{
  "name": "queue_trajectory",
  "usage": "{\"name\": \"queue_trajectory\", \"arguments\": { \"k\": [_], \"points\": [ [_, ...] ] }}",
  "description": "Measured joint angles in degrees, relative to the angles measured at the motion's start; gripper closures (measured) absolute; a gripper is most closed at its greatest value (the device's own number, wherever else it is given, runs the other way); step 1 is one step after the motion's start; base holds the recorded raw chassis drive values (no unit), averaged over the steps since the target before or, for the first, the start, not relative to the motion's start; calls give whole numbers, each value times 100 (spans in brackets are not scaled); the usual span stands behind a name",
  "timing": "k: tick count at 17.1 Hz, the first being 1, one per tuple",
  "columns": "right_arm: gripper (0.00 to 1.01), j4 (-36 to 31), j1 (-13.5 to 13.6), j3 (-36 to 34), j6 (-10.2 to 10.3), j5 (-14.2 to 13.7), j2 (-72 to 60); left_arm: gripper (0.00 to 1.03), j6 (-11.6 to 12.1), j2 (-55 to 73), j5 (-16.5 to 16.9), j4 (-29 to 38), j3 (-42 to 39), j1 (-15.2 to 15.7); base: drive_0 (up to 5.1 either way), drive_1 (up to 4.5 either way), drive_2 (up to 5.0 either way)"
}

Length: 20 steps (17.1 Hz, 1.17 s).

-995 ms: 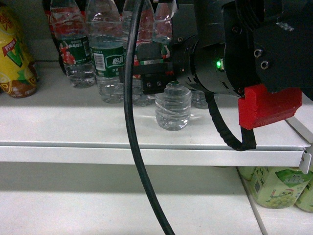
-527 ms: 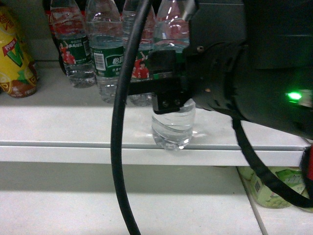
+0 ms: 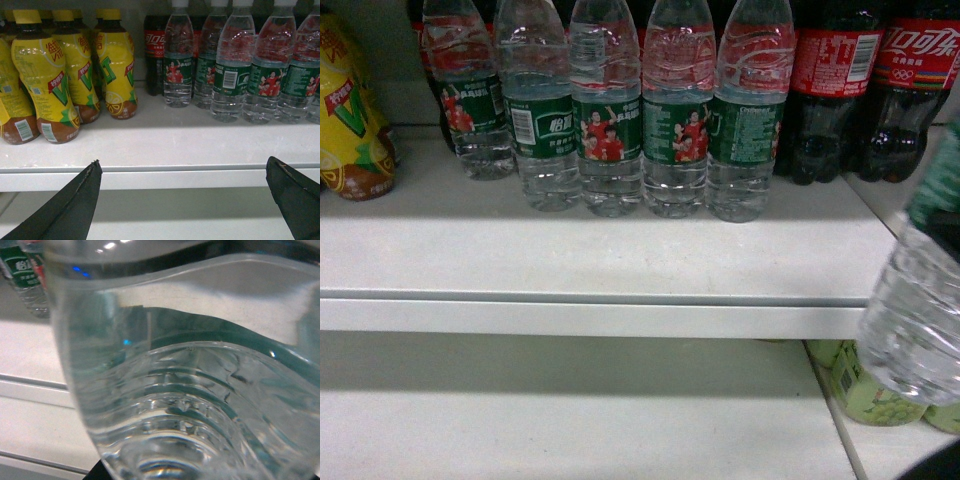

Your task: Move water from second to third shelf

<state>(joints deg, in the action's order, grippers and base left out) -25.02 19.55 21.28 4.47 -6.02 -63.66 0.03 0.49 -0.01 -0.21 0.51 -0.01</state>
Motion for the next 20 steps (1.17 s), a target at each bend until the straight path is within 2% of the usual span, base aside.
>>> {"name": "queue_trajectory", "arguments": {
  "k": [1,4,6,9,13,18,20],
  "points": [
    [62,229,-376,-275,-2,155,568,5,0,0,0,0,0,0,0,0,0],
    [62,374,-588,-374,0,234,870,5,0,0,0,0,0,0,0,0,0],
    [62,935,-1185,-492,-2,540,1709,5,0,0,0,-2,0,0,0,0,0],
    [62,1491,-1685,-487,-52,966,2474,5,0,0,0,-2,0,0,0,0,0],
    [62,1814,-1862,-468,-118,1154,2594,5,0,0,0,0,0,0,0,0,0],
    [62,1939,-2006,-470,-109,1233,2706,5,0,0,0,0,0,0,0,0,0],
    [62,1902,-2044,-470,-111,1161,2730,5,0,0,0,0,0,0,0,0,0]
  ]
}}
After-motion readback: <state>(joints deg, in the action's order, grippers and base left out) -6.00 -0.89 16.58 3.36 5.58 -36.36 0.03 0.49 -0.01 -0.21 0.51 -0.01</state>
